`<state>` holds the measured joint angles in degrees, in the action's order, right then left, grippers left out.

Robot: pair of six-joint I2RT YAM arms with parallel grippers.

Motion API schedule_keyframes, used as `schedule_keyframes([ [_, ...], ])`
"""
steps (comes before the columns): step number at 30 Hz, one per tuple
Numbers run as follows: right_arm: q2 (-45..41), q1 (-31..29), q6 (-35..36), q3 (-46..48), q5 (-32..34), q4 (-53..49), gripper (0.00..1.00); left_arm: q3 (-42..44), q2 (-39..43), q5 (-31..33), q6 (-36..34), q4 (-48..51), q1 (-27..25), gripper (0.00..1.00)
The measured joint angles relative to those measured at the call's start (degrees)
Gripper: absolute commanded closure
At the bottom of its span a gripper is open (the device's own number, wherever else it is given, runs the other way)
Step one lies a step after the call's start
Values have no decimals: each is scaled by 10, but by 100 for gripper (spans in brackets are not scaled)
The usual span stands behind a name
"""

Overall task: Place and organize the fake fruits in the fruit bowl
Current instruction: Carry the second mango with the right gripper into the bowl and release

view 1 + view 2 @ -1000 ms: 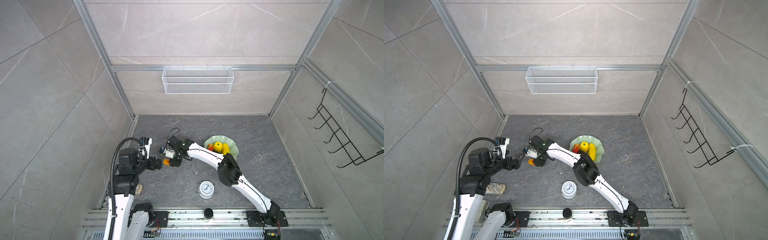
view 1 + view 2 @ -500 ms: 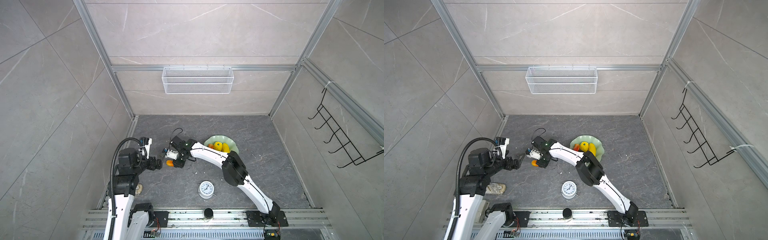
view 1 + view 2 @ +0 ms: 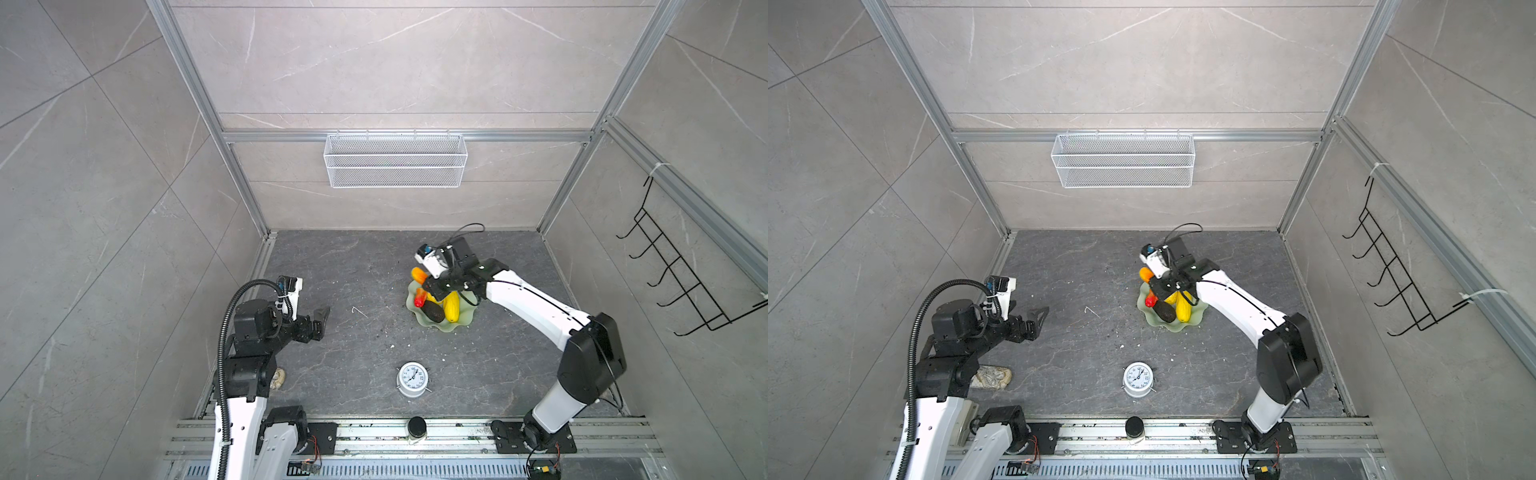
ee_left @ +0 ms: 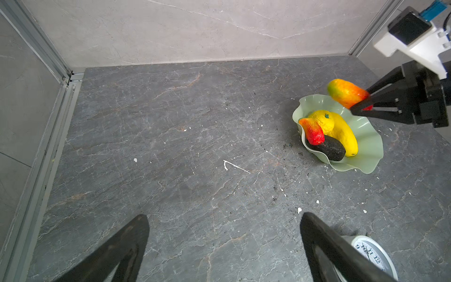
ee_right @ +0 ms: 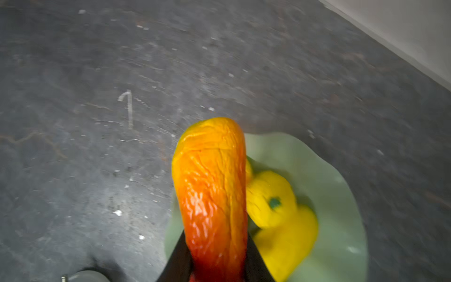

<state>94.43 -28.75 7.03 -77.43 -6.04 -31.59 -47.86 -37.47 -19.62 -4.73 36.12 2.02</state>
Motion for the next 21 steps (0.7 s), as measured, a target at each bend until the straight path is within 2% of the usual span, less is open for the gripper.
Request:
schedule_keyframes([
  [4, -4, 61, -26, 41, 35, -3, 97, 0, 0, 0, 0, 0, 0, 0],
  [7, 8, 82, -45, 47, 54, -12, 97, 0, 0, 0, 0, 0, 0, 0],
  [17, 26, 84, -69, 59, 95, -11, 91, 0, -2, 0, 0, 0, 0, 0],
  [21, 29, 84, -75, 71, 111, -11, 85, 0, -2, 0, 0, 1, 0, 0],
])
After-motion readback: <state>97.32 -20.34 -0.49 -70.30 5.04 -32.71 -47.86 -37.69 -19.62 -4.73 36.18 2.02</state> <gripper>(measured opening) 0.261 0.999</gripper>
